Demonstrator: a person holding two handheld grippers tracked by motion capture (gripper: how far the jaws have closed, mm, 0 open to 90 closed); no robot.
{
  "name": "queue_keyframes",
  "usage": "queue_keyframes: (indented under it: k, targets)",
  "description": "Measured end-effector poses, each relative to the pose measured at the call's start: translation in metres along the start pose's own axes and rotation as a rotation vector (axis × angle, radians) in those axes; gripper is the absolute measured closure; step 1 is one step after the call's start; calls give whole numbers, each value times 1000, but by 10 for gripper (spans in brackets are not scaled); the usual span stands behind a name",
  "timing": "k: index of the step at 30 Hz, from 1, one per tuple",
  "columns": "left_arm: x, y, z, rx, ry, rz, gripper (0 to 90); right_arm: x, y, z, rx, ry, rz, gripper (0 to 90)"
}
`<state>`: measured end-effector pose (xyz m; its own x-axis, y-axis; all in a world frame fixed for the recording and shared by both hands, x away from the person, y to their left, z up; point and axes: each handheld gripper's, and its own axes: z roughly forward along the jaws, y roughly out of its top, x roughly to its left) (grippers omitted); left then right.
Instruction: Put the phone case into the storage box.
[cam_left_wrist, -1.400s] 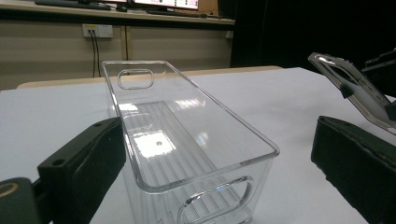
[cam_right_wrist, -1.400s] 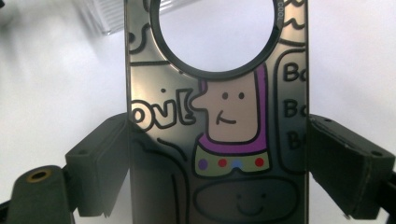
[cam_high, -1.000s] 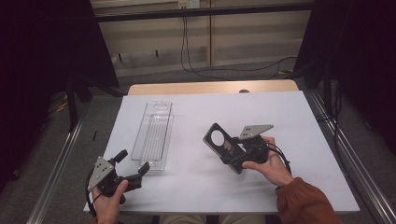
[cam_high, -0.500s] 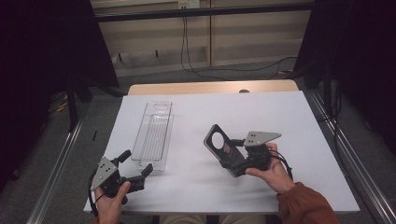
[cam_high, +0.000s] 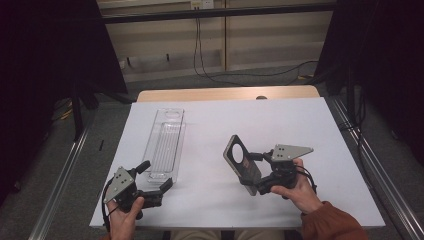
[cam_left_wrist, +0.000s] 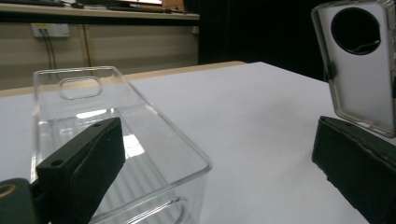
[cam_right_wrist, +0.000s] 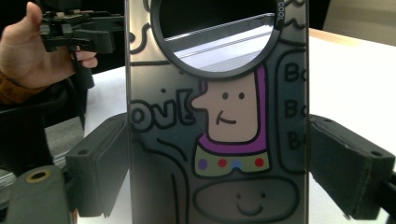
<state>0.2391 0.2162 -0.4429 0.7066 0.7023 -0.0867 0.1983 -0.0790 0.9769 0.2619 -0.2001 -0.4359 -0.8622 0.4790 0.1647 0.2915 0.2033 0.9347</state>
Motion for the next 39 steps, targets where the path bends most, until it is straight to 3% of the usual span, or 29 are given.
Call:
queue_keyframes:
  k: [3, 4, 5, 9, 11, 17, 20, 22, 29, 33, 35, 39]
  targets:
    - [-5, 3, 5, 5, -32, -6, 33, 0, 0, 1, -14, 26, 7, 122]
    - [-5, 4, 5, 24, -62, 7, 38, 1, 0, 2, -12, 26, 0, 122]
    - [-6, 4, 8, 19, -74, -20, 39, 1, 1, 2, -14, 35, 0, 122]
    - [-10, 6, 16, 36, -126, -40, 46, 2, 1, 3, -21, 55, 3, 122]
    - [-10, 9, 20, 55, -194, -20, 45, 2, 1, 4, -16, 59, -5, 122]
    - [-17, 14, 33, 57, -305, -10, 37, 4, 1, 7, -10, 76, -4, 122]
    - [-22, 17, 40, 64, -362, 25, 36, 6, 2, 8, -4, 77, -13, 122]
    - [-25, 20, 45, 69, -384, 35, 38, 6, 3, 8, -5, 83, -19, 122]
    - [-30, 34, 63, 54, -462, 10, 33, 8, 5, 8, -2, 102, -29, 122]
    - [-33, 43, 75, 50, -505, 21, 31, 8, 6, 8, 10, 114, -33, 122]
    - [-36, 49, 81, 54, -502, 31, 27, 7, 6, 7, 8, 108, -32, 122]
    - [-41, 60, 96, 29, -564, 44, 24, 5, 7, 5, 3, 101, -37, 122]
